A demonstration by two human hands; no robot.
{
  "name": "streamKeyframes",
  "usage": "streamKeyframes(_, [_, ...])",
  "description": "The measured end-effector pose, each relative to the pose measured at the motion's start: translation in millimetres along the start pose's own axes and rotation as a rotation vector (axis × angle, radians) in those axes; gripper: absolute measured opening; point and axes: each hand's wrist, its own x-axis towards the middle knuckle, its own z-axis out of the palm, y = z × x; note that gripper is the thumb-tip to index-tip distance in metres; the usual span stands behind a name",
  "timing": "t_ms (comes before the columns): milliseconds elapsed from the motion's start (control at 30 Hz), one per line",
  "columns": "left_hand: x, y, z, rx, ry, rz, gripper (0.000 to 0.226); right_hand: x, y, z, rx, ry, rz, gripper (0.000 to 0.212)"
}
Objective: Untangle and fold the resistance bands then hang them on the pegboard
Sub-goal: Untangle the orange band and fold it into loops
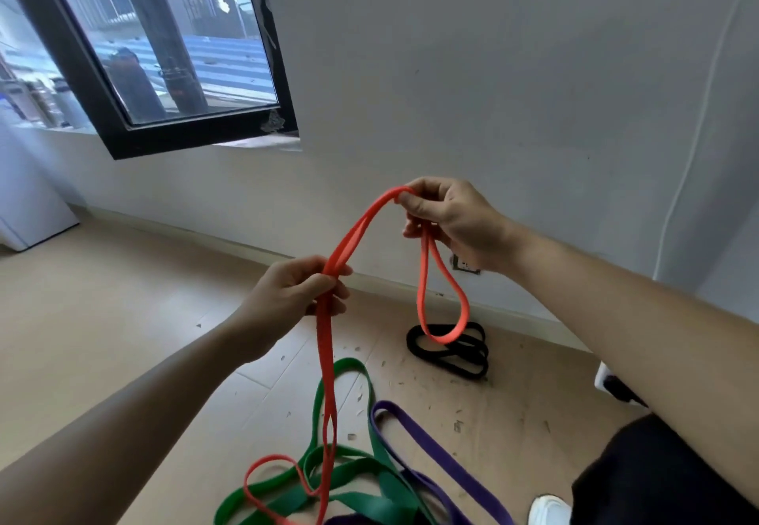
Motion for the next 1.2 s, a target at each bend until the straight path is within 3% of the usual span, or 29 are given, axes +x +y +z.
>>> streamKeyframes(200, [-2.6,13.4,-13.8,-0.301,0.115,-0.032,0.025,-8.6,11.5,-17.5,-0.139,-0.151,0.176,0.015])
streamKeyframes(400, [-5.5,29.3,-16.5,-0.513,0.022,-0.034,0.034,-15.9,22.6,4.0,-0.349,-0.374,0.233,0.008])
streamKeyframes(800, [-4.1,24.1,-5.6,0.094,0.068,0.158,0.02,-13.3,2.6,45.4,-0.168,-0.325,0.091,0.028])
streamKeyframes(900, [-4.3,18.4,-8.7,0.139,0.002,0.116,0.029,-13.3,2.8,43.0,-0.204,-0.304,0.062,0.026])
streamKeyframes(1200, [-6.8,-9.6,-28.2,0.201,-0.144,-0.035,0.01,-7.3,-13.1,24.2,0.031,-0.064,0.013,0.024])
